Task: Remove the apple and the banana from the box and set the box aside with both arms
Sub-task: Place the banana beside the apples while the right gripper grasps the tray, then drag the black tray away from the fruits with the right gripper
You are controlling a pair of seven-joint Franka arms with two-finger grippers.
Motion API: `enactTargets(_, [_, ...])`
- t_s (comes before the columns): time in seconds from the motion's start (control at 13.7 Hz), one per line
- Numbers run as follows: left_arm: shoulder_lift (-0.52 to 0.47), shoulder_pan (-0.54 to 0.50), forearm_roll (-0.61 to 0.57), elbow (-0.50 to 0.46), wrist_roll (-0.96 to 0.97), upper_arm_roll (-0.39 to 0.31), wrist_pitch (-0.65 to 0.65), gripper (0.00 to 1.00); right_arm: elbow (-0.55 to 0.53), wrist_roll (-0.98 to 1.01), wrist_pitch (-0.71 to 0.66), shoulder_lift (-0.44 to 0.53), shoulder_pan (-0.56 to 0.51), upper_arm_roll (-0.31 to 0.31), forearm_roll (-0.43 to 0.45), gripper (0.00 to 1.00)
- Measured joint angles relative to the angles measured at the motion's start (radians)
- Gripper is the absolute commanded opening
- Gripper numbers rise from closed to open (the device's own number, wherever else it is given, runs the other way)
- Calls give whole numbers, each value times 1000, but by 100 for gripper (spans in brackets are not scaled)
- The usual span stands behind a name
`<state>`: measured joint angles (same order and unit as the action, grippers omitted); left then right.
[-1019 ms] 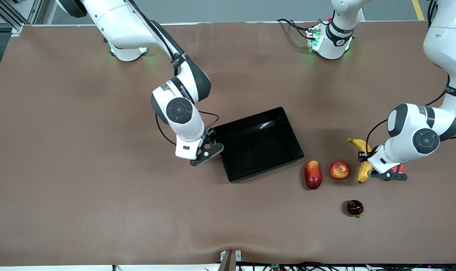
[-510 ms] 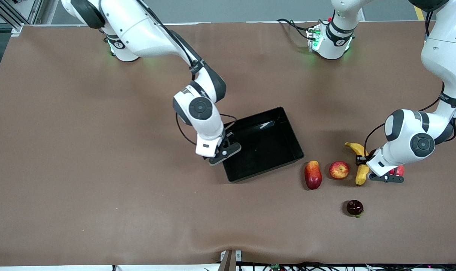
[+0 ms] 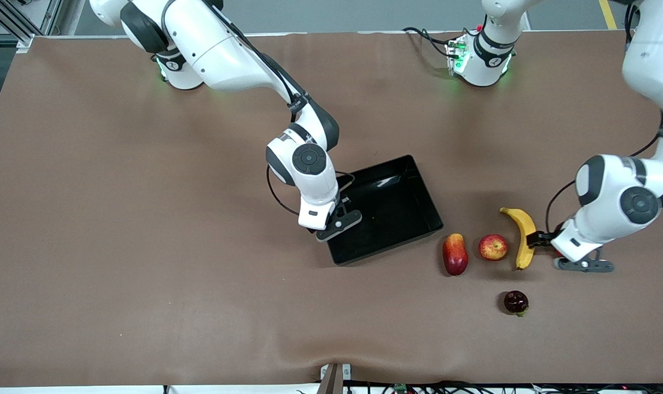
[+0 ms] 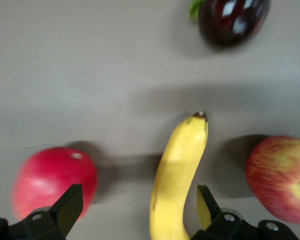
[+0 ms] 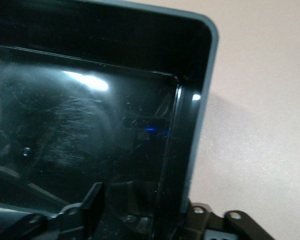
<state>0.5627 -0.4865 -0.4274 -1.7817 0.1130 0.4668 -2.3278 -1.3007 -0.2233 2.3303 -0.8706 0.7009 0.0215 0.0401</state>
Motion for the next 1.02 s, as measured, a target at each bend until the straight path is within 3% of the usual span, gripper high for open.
enactTargets(0.44, [-286,5,130,51,42,55,260,100,34,-21,-48,5,-5,-5,2,0])
enactTargets(0.73, [-322,4,192,219,38,68,518,100,47,-32,-175,82,-49,-10,2,0])
enactTargets(1.02, [-349,5,194,289,38,117,596,100,49,-32,-312,208,-144,-15,3,0])
